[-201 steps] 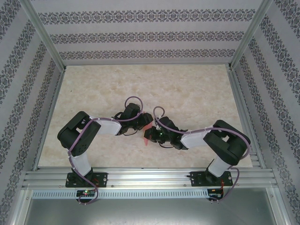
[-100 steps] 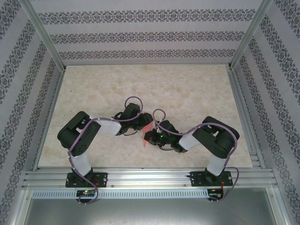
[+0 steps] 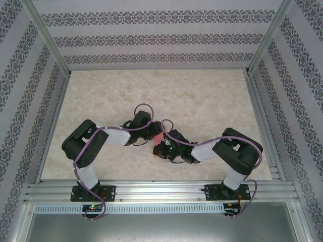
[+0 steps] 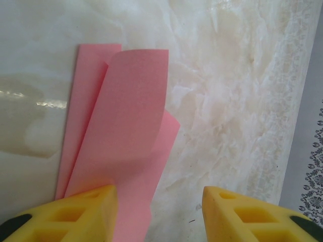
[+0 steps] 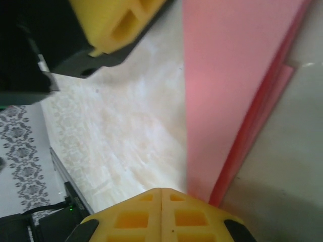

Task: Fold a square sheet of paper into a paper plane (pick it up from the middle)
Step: Fold the wing for the fifth time at the center of the table.

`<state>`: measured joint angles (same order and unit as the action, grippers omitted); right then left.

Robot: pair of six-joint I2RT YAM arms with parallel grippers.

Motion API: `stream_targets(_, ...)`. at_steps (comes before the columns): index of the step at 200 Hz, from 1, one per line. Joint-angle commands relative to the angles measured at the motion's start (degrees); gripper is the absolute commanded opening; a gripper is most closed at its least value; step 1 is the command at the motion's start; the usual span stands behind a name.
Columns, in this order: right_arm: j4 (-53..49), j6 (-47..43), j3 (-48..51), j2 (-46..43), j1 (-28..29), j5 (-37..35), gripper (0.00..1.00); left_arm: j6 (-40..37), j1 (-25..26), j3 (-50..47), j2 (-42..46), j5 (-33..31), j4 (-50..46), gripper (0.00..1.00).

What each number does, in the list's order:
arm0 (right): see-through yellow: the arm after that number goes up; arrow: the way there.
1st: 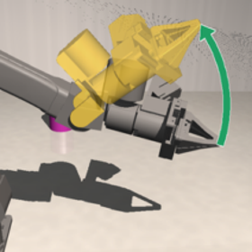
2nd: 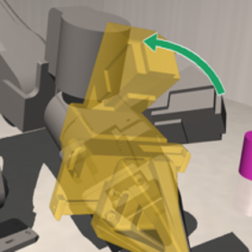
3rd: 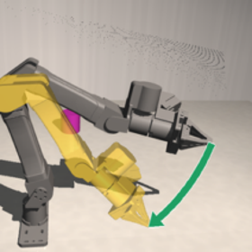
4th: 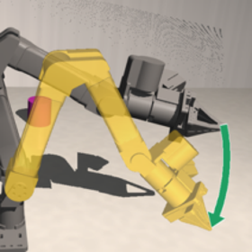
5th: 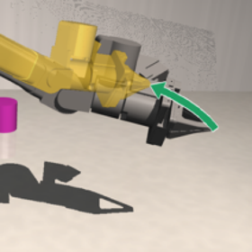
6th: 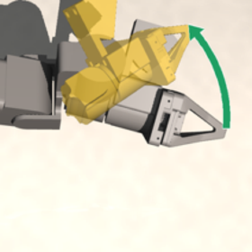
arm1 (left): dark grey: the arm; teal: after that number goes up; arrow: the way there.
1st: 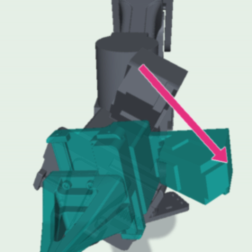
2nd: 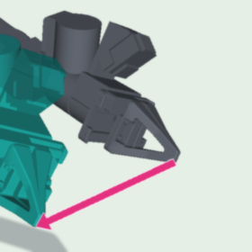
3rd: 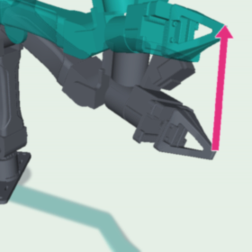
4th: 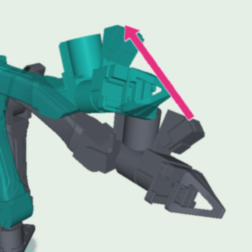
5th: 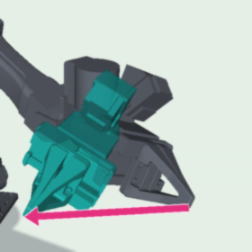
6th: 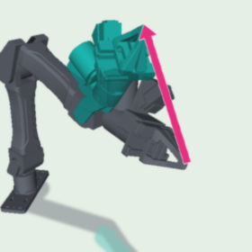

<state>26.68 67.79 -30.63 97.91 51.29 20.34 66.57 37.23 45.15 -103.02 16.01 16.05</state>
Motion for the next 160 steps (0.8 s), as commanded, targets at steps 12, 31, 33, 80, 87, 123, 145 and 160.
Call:
stream_targets(12, -5.6, -0.19, -0.74, 4.04, 0.99, 0.01, 0.04, 0.78, -0.75, -1.44, -0.53, -0.78, -4.76, 0.49)
stream_targets(31, -7.74, -0.73, -1.47, 5.1, 1.08, 0.6, 0.04, 0.85, -0.76, -1.49, -0.6, -0.81, -4.71, 0.49)
stream_targets(33, -8.12, -0.84, -1.52, 5.1, 1.09, 0.54, 0.04, 0.85, -0.8, -1.51, -0.6, -0.81, -4.65, 0.49)
stream_targets(80, -20.62, -6.21, -5.64, 2.14, 2.73, -1.96, 0.03, 1.37, -0.92, -1.46, -0.54, -0.86, -4.73, 0.49)
stream_targets(87, -23.39, -7.2, -6.37, 1.96, 2.91, -2.68, 0.03, 1.76, -0.93, -1.46, -0.59, -0.82, -4.63, 0.49)
stream_targets(123, -32.91, -10.83, -6.98, -1.08, 2.6, -7.0, 0.02, 3.46, -0.93, -2.74, 0.57, -0.17, -2.67, 0.49)
stream_targets(145, -35.99, -14.36, -6.83, -3.22, 1.86, -7.0, 0.02, 3.64, -0.84, -2.28, 1.44, 0.65, -2.73, 0.5)
stream_targets(160, -37.51, -17.62, -6.5, -4.79, 0.65, -5.98, 0.03, 3.66, -0.66, -1.77, 1.69, 0.64, -3.39, 0.5)
